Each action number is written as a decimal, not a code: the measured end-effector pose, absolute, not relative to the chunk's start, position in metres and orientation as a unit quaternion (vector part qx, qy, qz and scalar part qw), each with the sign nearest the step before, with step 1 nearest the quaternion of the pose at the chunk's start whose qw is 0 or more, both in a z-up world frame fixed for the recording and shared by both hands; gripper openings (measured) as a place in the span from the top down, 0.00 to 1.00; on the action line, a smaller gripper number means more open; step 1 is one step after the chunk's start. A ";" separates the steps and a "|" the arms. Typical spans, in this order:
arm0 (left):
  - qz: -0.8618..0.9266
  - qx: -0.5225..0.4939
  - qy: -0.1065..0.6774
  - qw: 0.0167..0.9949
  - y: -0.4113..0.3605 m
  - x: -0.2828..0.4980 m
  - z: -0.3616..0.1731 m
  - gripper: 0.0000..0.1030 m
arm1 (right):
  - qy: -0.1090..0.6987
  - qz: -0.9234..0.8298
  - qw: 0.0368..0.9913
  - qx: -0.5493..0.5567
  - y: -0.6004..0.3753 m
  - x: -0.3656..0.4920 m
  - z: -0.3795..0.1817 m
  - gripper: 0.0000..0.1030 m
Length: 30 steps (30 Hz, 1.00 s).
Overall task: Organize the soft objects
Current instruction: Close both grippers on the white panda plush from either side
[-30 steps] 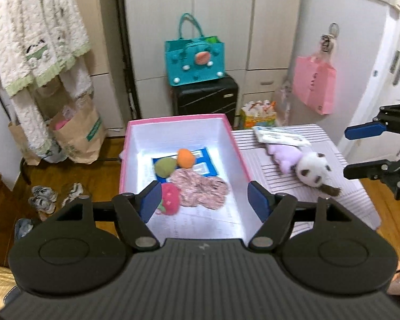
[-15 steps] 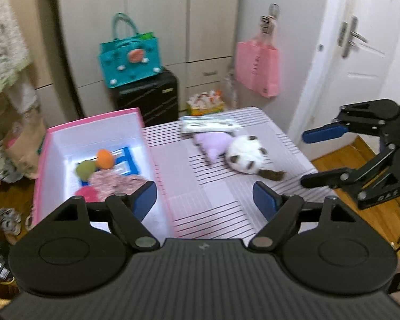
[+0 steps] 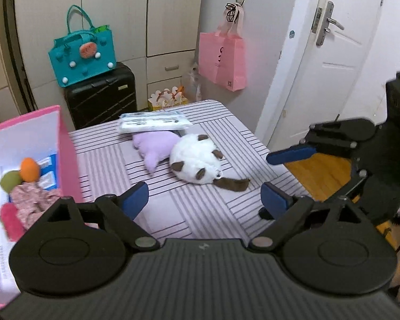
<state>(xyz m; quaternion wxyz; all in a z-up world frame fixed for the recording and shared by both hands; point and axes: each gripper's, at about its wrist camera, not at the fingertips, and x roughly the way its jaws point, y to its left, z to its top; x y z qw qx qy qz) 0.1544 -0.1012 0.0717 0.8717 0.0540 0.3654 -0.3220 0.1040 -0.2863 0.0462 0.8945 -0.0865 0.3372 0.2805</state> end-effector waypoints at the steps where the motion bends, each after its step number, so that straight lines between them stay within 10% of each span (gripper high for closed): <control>1: -0.324 0.044 0.364 0.872 -0.105 0.158 0.067 0.10 | 0.334 0.279 0.896 -0.084 -0.289 0.106 0.040 0.29; 24: -0.277 -0.096 0.410 0.864 -0.149 0.242 -0.038 0.14 | 0.294 0.265 0.908 -0.141 -0.291 0.187 -0.046 0.28; 30: -0.273 -0.123 0.395 0.868 -0.145 0.245 -0.053 0.36 | 0.289 0.282 0.905 -0.134 -0.285 0.193 -0.051 0.30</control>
